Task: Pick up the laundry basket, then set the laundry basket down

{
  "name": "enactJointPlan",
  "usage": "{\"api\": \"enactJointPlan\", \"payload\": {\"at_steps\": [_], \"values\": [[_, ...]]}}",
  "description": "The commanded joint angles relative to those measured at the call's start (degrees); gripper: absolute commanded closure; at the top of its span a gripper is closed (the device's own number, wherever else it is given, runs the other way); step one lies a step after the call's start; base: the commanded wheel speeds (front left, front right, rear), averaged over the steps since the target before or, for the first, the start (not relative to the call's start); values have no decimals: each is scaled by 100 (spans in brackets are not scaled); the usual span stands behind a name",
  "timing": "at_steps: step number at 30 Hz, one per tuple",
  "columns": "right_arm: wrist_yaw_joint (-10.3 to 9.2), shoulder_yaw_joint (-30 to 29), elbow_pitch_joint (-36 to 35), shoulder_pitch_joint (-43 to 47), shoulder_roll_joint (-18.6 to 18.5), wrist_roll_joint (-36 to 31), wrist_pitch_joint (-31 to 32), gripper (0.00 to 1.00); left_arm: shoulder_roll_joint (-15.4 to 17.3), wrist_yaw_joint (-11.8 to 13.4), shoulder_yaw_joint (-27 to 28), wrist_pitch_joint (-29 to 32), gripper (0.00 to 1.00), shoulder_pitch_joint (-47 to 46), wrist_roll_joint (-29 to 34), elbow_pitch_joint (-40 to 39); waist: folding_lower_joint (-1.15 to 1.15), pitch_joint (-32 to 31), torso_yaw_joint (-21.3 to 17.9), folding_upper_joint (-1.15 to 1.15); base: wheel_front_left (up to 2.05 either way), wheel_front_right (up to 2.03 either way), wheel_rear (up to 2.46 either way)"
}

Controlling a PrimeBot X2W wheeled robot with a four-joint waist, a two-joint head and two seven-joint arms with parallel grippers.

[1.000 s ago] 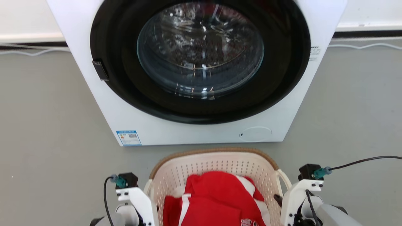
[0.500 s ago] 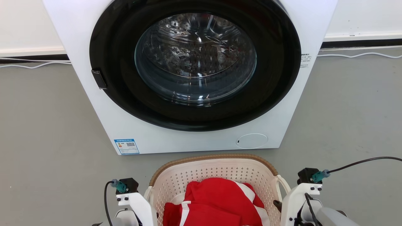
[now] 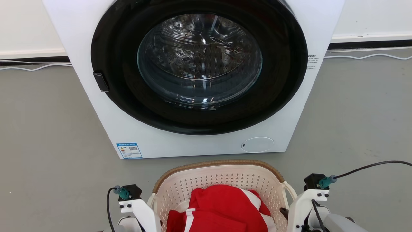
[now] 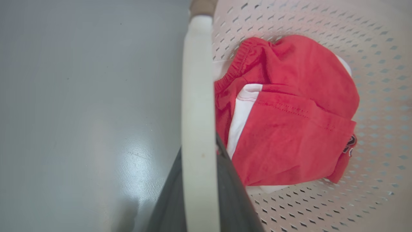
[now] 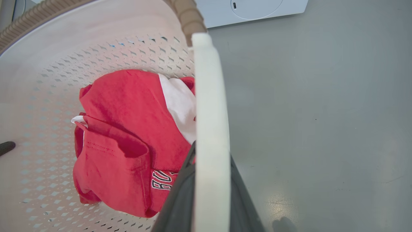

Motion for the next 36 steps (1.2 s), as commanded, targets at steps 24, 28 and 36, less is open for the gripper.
{"api": "enactJointPlan", "payload": {"at_steps": [24, 28, 36], "values": [[46, 432, 22, -348, -32, 440, -405, 100, 198, -45, -150, -190, 100, -322, -331, -18, 0, 347, -1, 0, 0, 0, 0], [46, 477, 40, -408, -30, 488, -520, 100, 223, -45, -193, -262, 100, -393, -356, -27, 0, 501, -5, 0, 0, 0, 0], [46, 560, 53, -581, -46, 537, -914, 100, 260, -45, -270, -541, 100, -609, -367, -31, 0, 981, 1, 0, 0, 0, 0]]}}
